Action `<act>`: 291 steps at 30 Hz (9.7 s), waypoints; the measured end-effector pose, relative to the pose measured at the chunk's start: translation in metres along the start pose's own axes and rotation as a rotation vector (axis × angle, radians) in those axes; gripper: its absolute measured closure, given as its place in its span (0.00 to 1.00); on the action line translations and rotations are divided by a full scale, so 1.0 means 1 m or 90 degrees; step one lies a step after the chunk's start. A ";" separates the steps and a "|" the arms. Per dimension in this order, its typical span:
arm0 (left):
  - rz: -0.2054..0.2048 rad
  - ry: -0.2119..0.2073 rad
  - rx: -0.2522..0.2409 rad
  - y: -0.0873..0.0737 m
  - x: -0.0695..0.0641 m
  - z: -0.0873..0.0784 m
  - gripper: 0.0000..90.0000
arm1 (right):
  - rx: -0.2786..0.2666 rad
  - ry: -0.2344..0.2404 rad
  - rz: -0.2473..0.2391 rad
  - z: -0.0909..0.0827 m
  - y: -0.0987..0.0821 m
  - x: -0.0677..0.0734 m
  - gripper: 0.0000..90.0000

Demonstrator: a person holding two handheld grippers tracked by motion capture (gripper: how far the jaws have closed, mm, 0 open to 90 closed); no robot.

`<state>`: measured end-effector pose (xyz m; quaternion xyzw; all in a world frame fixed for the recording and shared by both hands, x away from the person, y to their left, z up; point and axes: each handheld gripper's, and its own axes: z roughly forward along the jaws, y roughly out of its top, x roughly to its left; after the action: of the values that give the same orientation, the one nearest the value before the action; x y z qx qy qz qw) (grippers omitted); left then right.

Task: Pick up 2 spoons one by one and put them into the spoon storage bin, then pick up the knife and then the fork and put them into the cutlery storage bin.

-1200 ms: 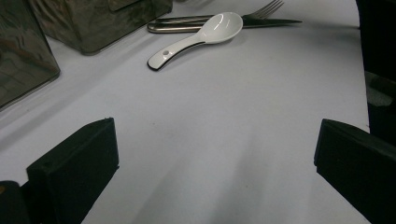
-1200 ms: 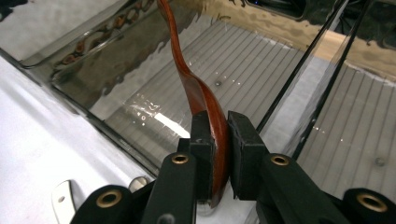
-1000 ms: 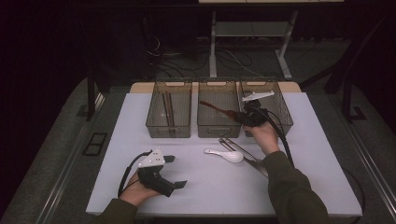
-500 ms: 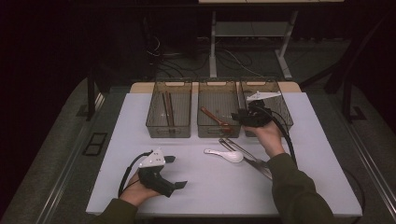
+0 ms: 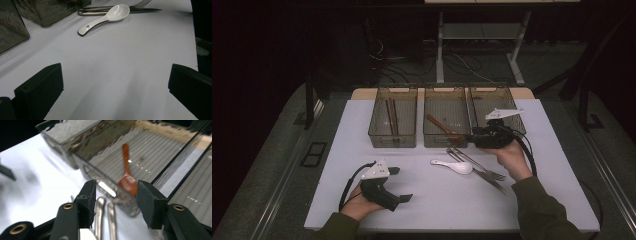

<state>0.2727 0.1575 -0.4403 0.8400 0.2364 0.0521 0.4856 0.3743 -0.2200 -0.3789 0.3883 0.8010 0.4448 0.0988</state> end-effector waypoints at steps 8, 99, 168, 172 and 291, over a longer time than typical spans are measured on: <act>0.000 0.001 0.001 0.000 0.000 0.000 0.00 | 0.027 0.023 -0.019 0.000 -0.015 0.007 0.56; 0.010 0.002 0.013 0.001 -0.001 0.001 0.00 | 0.155 0.037 -0.122 0.019 -0.062 0.036 0.93; 0.010 0.003 0.011 0.000 0.000 0.001 0.00 | 0.003 0.008 -0.084 -0.007 -0.033 0.024 0.94; 0.010 0.004 0.010 0.000 0.000 0.001 0.00 | -0.007 0.003 -0.082 -0.009 -0.028 0.021 0.94; 0.007 0.004 0.010 0.000 0.000 0.001 0.00 | 0.100 0.040 -0.065 -0.025 -0.035 -0.002 0.49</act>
<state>0.2732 0.1570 -0.4403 0.8447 0.2337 0.0553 0.4783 0.3445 -0.2473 -0.3921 0.3390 0.8550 0.3870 0.0654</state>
